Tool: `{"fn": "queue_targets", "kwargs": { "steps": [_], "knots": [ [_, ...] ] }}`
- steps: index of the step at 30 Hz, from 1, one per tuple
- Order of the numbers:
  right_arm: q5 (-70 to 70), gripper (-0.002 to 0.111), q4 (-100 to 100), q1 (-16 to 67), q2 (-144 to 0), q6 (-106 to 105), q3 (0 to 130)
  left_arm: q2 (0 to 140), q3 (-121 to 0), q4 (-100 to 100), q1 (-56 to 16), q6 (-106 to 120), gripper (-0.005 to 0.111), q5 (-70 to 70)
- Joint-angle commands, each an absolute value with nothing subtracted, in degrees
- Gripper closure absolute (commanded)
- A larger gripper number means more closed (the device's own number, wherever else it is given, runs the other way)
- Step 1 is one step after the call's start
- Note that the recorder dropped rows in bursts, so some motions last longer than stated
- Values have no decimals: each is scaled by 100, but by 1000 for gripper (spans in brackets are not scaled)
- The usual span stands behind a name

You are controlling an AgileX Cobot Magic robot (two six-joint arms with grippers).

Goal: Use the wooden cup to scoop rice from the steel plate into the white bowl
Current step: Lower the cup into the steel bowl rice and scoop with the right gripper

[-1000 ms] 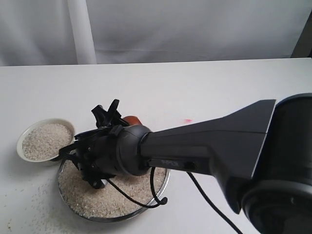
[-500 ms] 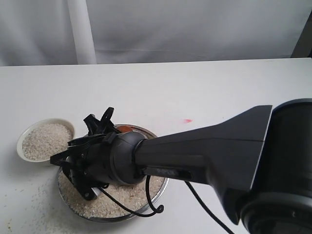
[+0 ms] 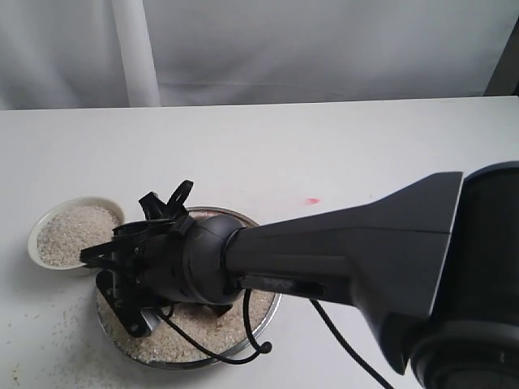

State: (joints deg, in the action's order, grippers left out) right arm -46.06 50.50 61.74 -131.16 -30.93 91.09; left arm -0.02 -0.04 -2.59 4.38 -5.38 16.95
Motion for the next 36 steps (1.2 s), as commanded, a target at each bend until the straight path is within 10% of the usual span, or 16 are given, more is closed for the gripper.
{"fn": "queue_targets", "kwargs": {
  "steps": [1,36],
  "knots": [
    [-4416,108,4607,6219,-13040,-3111,9146,0,0,-252,401,-550,107,1630],
    [-3935,108,4095,6070,-13028,-1177,9146,0,0,-252,401,-550,107,1630]
  ]
}}
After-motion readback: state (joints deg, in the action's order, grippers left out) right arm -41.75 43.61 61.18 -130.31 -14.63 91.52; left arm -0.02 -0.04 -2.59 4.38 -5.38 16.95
